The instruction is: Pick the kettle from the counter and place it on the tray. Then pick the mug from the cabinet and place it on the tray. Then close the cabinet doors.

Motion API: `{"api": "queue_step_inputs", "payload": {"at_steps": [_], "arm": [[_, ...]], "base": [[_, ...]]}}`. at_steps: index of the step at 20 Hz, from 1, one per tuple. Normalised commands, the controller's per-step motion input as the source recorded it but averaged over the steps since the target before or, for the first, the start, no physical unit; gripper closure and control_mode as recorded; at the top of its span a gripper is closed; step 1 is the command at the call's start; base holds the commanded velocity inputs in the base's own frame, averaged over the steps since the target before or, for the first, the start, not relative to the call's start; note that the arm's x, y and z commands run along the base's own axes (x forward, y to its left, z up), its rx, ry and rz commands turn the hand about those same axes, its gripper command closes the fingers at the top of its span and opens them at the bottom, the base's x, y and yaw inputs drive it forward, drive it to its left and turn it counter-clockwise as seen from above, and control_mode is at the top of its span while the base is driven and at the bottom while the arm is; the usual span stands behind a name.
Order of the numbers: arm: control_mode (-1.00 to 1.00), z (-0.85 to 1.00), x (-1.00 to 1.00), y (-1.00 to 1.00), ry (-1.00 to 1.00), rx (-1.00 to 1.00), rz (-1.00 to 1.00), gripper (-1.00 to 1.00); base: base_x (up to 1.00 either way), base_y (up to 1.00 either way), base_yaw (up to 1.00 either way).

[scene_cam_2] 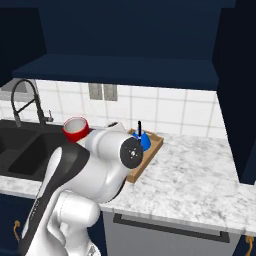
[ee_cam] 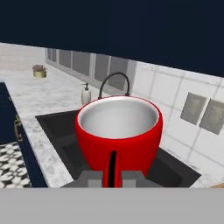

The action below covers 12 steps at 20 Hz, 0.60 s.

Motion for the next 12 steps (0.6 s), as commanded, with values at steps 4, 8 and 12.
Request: {"api": "queue_step_inputs", "payload": {"at_steps": [4,8,12], "arm": [[-1.00,-0.21,0.31,-0.30,0.09,0.00,0.12,1.00],[-1.00,-0.26,0.35,-0.37,0.12,0.00,0.15,1.00],[-1.00,-0.36,0.29,-0.41,0.10,0.00,0.18,1.00]], "base": [[0.00,0.00,0.00],[0.00,0.00,0.00],[0.00,0.00,0.00]]}}
